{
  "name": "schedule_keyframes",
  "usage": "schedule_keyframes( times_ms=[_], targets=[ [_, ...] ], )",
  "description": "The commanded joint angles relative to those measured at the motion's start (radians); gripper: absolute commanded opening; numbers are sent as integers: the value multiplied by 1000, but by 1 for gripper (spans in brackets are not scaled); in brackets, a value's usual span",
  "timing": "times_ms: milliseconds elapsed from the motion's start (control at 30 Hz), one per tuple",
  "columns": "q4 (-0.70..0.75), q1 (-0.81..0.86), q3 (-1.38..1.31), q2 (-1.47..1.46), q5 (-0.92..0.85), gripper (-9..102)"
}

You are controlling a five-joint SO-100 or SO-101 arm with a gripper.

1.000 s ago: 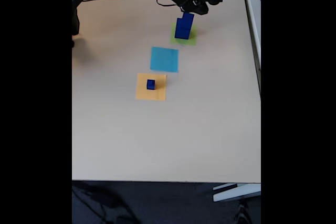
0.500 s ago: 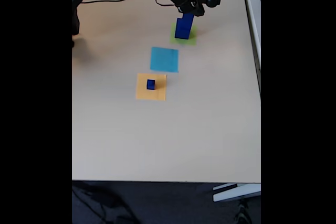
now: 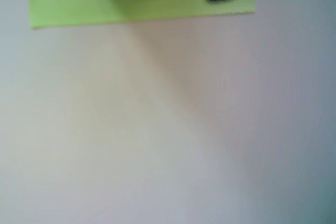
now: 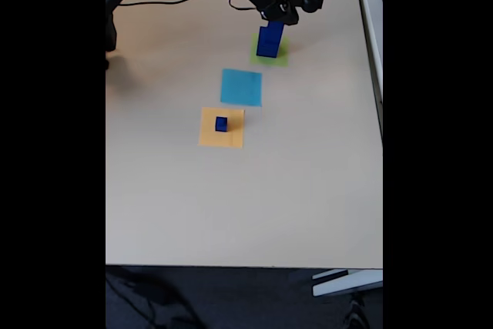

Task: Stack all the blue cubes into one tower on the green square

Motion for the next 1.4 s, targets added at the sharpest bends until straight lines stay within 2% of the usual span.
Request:
schedule_keyframes(
  times_ms=[0, 1367],
  targets=[
    [8, -6, -32, 21, -8, 0],
    [86, -8, -32, 26, -41, 0]
  ],
)
